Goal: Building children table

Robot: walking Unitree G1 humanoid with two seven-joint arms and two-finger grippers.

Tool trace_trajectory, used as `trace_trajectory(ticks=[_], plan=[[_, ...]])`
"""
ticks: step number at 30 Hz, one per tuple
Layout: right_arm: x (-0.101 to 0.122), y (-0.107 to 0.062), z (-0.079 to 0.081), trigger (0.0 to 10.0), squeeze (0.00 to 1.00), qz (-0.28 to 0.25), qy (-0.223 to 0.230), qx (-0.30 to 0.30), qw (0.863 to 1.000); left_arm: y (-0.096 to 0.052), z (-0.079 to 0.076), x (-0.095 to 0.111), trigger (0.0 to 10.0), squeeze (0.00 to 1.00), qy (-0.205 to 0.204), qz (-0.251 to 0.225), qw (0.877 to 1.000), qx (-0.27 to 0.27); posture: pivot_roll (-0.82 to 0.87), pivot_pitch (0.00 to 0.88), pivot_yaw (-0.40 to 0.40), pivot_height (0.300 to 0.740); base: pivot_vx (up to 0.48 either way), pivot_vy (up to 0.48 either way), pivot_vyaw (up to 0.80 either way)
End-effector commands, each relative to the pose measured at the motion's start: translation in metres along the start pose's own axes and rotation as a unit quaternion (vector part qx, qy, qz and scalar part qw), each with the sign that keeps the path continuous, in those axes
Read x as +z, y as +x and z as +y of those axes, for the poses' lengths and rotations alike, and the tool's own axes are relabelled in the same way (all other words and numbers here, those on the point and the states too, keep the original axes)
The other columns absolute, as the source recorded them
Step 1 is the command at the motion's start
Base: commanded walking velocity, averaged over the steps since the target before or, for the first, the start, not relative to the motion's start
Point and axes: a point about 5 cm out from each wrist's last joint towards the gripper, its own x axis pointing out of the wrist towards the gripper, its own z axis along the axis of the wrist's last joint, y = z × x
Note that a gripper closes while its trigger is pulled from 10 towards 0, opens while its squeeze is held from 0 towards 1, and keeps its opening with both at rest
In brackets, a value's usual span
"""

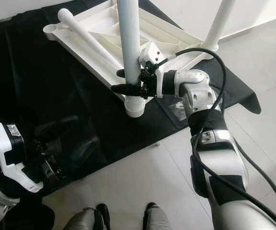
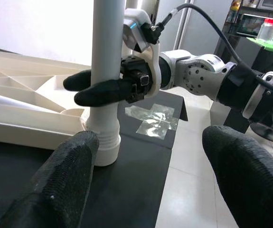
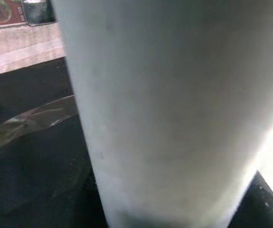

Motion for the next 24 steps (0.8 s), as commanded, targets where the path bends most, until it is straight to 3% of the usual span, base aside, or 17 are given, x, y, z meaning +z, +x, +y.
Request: trace_trajectory(ticks=[1, 8, 10, 11, 12, 13, 14, 15, 16, 17, 18, 19, 22, 23, 24], plan=[[-0.002, 0.005, 0.004, 0.0, 0.00, -0.003, 0.000, 0.027, 1.000, -0.002, -0.002, 0.001, 10.0, 0.00, 0.007, 0.010, 1.000, -0.004, 0.05, 0.301, 0.043, 0.740, 0.000, 0.000, 0.00], [-0.005, -0.001, 0.002, 0.0, 0.00, -0.004, -0.010, -0.009, 1.000, 0.000, -0.002, 0.002, 10.0, 0.00, 0.010, 0.008, 1.000, -0.003, 0.02, 0.306, 0.022, 0.740, 0.000, 0.000, 0.00], [-0.013, 0.004, 0.010, 0.0, 0.00, -0.024, 0.015, -0.103, 0.994, -0.001, -0.001, 0.003, 10.0, 0.00, 0.013, 0.007, 1.000, 0.000, 0.01, 0.311, 0.014, 0.740, 0.000, 0.000, 0.00], [-0.013, 0.004, 0.010, 0.0, 0.00, -0.024, 0.015, -0.103, 0.994, -0.001, -0.001, 0.003, 10.0, 0.00, 0.013, 0.007, 1.000, 0.000, 0.01, 0.311, 0.014, 0.740, 0.000, 0.000, 0.00], [-0.030, 0.008, 0.015, 0.0, 0.00, 0.002, 0.029, -0.312, 0.950, -0.003, -0.001, 0.004, 10.0, 0.00, 0.014, 0.007, 1.000, 0.004, 0.00, 0.311, 0.017, 0.740, 0.000, 0.000, 0.00], [-0.030, 0.008, 0.015, 0.0, 0.00, 0.002, 0.029, -0.312, 0.950, -0.003, -0.001, 0.004, 10.0, 0.00, 0.014, 0.007, 1.000, 0.004, 0.00, 0.311, 0.017, 0.740, 0.000, 0.000, 0.00], [-0.049, 0.016, 0.047, 0.0, 0.00, 0.019, 0.057, -0.387, 0.920, -0.003, 0.000, 0.005, 10.0, 0.00, 0.014, 0.007, 1.000, 0.007, 0.00, 0.312, 0.020, 0.740, 0.000, 0.000, 0.00], [-0.049, 0.016, 0.047, 0.0, 0.00, 0.019, 0.057, -0.387, 0.920, -0.003, 0.000, 0.005, 10.0, 0.00, 0.014, 0.007, 1.000, 0.007, 0.00, 0.312, 0.020, 0.740, 0.000, 0.000, 0.00], [-0.058, 0.021, 0.072, 0.0, 0.00, 0.031, 0.069, -0.438, 0.896, -0.003, 0.001, 0.005, 10.0, 0.00, 0.014, 0.007, 1.000, 0.008, 0.01, 0.321, 0.035, 0.740, 0.000, 0.000, 0.00], [-0.058, 0.021, 0.072, 0.0, 0.00, 0.031, 0.069, -0.438, 0.896, -0.003, 0.001, 0.005, 10.0, 0.00, 0.014, 0.007, 1.000, 0.008, 0.01, 0.321, 0.035, 0.740, 0.000, 0.000, 0.00], [-0.062, 0.024, 0.086, 0.0, 0.00, 0.034, 0.075, -0.451, 0.889, -0.003, 0.002, 0.005, 10.0, 0.00, 0.013, 0.008, 1.000, 0.008, 0.01, 0.321, 0.035, 0.740, 0.000, 0.000, 0.00], [-0.062, 0.024, 0.086, 0.0, 0.00, 0.034, 0.075, -0.451, 0.889, -0.003, 0.002, 0.005, 10.0, 0.00, 0.013, 0.008, 1.000, 0.008, 0.01, 0.321, 0.035, 0.740, 0.000, 0.000, 0.00], [-0.058, 0.047, 0.094, 0.0, 0.00, 0.016, 0.087, -0.422, 0.902, -0.001, 0.003, 0.003, 10.0, 0.00, 0.013, 0.008, 1.000, -0.001, 0.00, 0.292, 0.034, 0.740, 0.000, 0.000, 0.00], [-0.055, 0.054, 0.093, 0.6, 0.00, 0.009, 0.092, -0.412, 0.906, 0.000, 0.003, 0.004, 10.0, 0.00, 0.015, 0.007, 1.000, -0.001, 0.00, 0.289, 0.029, 0.740, 0.000, 0.000, 0.00], [-0.055, 0.054, 0.093, 0.6, 0.00, 0.009, 0.092, -0.412, 0.906, 0.000, 0.003, 0.004, 10.0, 0.00, 0.015, 0.007, 1.000, -0.001, 0.00, 0.289, 0.029, 0.740, 0.000, 0.000, 0.00]])
